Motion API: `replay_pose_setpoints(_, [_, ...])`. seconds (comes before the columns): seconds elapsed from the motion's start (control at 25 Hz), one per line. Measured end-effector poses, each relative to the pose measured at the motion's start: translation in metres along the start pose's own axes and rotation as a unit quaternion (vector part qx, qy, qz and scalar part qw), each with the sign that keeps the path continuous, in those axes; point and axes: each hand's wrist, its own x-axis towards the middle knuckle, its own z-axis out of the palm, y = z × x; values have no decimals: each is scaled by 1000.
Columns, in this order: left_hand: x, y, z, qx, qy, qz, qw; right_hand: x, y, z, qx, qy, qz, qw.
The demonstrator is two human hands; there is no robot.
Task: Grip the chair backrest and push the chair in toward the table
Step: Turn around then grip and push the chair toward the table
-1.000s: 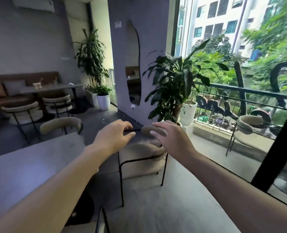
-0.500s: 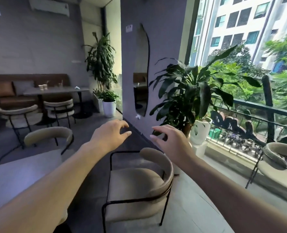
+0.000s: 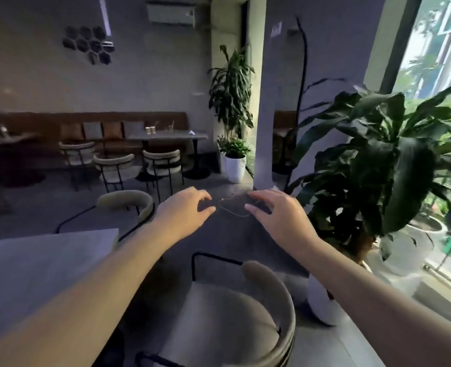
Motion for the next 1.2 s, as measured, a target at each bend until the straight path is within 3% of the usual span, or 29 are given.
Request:
replay_pose_setpoints(0.4, [62,17,41,72,74,-176,979,126,96,46,92,-129,-155,975])
replay_pose_setpoints(0.76, [73,29,99,65,119,-323,937,189,150,112,217,-226,-262,913])
replay_pose_setpoints(1.04, [13,143,203,128,122,-492,852,128,243,149,285,-330,-367,822])
replay_pose_setpoints(1.2, [-29,190,308,104,80,-532,836,48,330,188,277,-375,-380,799])
